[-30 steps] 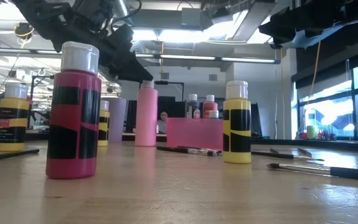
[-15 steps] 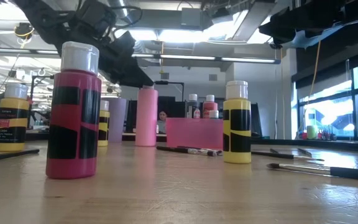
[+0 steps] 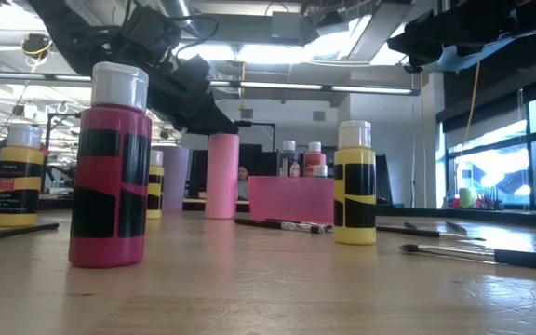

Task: Pick & Place Paint Supplies
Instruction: Put the pink paint bottle into the red bin

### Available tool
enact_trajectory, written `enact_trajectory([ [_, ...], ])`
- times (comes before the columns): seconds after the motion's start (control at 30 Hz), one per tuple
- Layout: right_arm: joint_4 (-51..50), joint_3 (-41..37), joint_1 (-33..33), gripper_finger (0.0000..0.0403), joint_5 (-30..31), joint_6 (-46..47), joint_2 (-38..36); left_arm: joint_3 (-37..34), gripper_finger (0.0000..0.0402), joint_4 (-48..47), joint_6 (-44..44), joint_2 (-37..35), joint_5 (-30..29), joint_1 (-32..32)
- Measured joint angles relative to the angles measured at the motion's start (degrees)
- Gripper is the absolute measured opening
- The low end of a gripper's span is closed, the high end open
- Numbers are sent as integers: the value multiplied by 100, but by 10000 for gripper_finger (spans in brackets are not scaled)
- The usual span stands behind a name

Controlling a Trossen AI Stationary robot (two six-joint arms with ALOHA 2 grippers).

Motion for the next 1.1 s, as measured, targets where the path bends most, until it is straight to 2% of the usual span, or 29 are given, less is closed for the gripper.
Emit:
enact_trajectory([
  [0.17, -2, 0, 0, 197, 0, 0, 0, -2, 195, 44, -106, 16, -50, 0],
  [0.4, -4, 0, 0, 197, -2, 0, 0, -3, 116, 45, -344, 19, -93, 0],
  [0.7, -49, 0, -1, 197, -5, 0, 0, 141, 114, 16, -334, -17, -274, 0],
  [0.9, -178, 0, -1, 197, -13, 0, 0, 654, 114, -795, -154, -321, -1129, -133],
  [1.1, -197, 0, -2, 197, -11, -15, 0, 1494, 114, -1433, 224, -530, -1507, -234],
])
